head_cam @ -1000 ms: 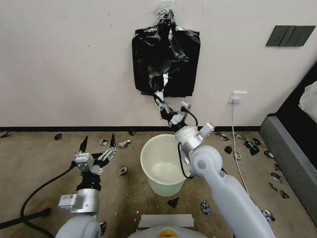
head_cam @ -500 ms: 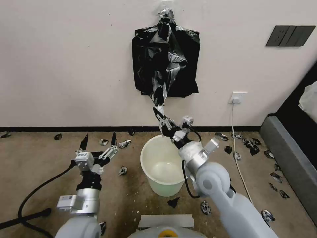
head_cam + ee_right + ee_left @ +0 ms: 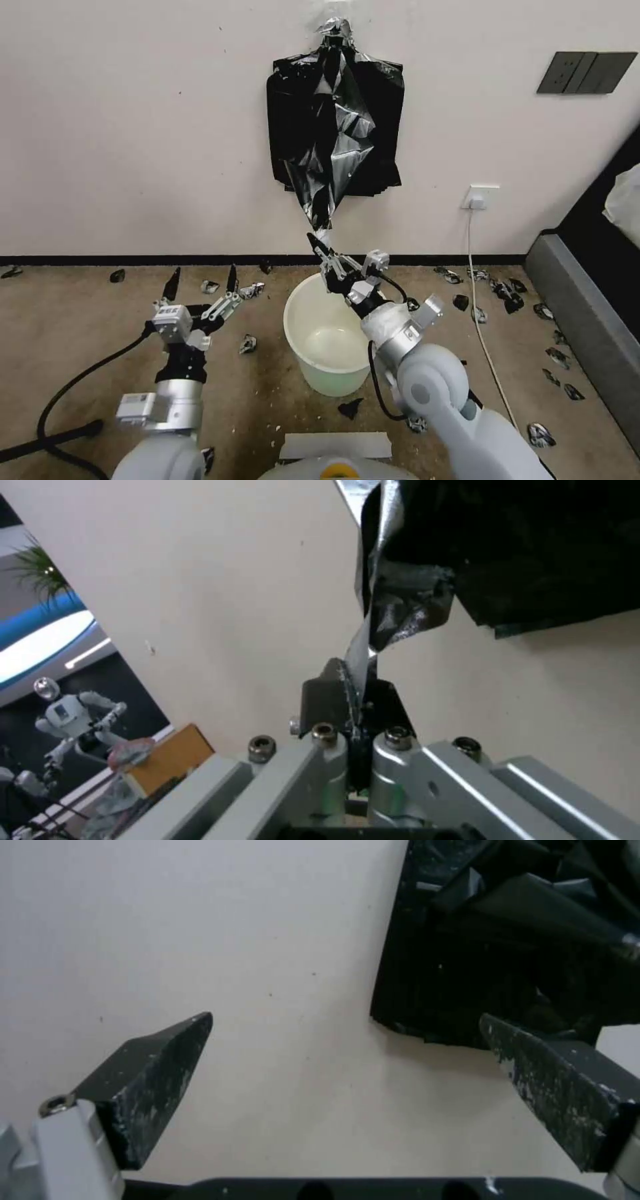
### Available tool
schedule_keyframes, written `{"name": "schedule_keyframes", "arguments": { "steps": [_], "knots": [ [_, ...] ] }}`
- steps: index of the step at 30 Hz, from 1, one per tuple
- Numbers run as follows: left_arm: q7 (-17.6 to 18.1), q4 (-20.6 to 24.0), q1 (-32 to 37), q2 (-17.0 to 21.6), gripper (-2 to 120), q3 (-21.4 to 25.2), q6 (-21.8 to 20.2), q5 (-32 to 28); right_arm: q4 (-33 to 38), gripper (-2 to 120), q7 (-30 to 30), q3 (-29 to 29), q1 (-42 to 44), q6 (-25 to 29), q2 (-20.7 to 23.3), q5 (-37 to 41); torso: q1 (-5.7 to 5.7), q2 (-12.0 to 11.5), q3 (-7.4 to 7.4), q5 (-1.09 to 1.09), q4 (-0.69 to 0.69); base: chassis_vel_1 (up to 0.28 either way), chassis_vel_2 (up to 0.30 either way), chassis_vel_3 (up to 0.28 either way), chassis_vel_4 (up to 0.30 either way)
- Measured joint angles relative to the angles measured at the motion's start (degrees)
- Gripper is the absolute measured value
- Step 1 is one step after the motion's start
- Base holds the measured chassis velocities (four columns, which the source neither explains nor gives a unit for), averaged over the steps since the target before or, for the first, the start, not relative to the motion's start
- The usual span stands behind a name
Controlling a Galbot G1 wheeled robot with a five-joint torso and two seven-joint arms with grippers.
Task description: Place a trash bag onto the trash bin.
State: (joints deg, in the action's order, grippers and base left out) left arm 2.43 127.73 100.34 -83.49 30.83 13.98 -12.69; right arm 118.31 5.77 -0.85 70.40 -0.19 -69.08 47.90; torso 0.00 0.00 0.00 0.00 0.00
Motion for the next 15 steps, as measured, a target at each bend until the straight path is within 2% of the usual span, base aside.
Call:
{"name": "schedule_keyframes", "arguments": {
  "steps": [11,15],
  "knots": [
    [0.0,2.3,-0.6,2.7,100,-1.2,-0.3,-0.7,-1.2,0,-0.2,1.9,-0.1,0.5,0.7,-1.5,0.0,0.0,0.0,0.0,0.0,0.0,0.0,0.0,0.0],
    [0.0,4.8,-1.1,6.6,100,-1.1,-1.7,-3.5,-2.5,0,-0.3,4.0,-2.2,0.6,0.8,-1.7,0.0,0.0,0.01,0.0,0.01,0.0,0.0,0.0,0.0]
  ]
}}
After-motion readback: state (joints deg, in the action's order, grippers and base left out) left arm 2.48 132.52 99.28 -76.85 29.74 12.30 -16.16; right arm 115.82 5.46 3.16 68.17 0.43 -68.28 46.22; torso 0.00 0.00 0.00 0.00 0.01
